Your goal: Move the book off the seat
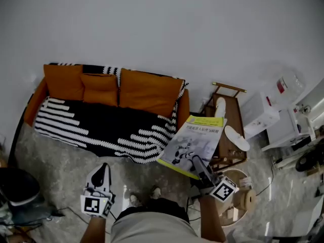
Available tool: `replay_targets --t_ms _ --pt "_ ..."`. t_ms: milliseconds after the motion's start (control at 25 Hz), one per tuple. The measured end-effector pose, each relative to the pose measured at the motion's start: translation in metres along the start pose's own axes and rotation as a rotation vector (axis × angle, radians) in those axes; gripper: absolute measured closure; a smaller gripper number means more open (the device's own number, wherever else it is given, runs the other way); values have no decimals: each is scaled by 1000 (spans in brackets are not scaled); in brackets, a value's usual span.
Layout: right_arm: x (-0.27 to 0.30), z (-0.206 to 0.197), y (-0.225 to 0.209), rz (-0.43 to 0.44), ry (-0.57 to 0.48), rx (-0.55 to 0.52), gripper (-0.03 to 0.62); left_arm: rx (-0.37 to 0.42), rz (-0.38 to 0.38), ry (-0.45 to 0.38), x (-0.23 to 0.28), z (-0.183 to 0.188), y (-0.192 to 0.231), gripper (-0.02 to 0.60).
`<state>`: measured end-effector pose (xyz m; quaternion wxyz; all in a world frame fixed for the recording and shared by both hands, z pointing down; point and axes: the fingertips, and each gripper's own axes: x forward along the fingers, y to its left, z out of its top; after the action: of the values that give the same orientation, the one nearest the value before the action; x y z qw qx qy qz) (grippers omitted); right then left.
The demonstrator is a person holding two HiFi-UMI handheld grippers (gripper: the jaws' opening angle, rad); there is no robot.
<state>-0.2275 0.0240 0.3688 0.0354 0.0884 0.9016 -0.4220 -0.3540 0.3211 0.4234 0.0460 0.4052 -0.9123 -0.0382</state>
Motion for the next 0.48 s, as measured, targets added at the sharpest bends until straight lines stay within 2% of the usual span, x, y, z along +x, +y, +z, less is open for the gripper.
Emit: replay_targets --t_ms 160,320,480 --pt "-50 1 3 -60 -51 30 467 -1 -165 23 35 -9 -54 565" --pt "-99 12 -8 -157 -94 -5 468 21 -321 41 74 -13 -111 565" --pt "-181 36 -22 -272 -199 -18 467 38 -475 68 100 -20 -190 565"
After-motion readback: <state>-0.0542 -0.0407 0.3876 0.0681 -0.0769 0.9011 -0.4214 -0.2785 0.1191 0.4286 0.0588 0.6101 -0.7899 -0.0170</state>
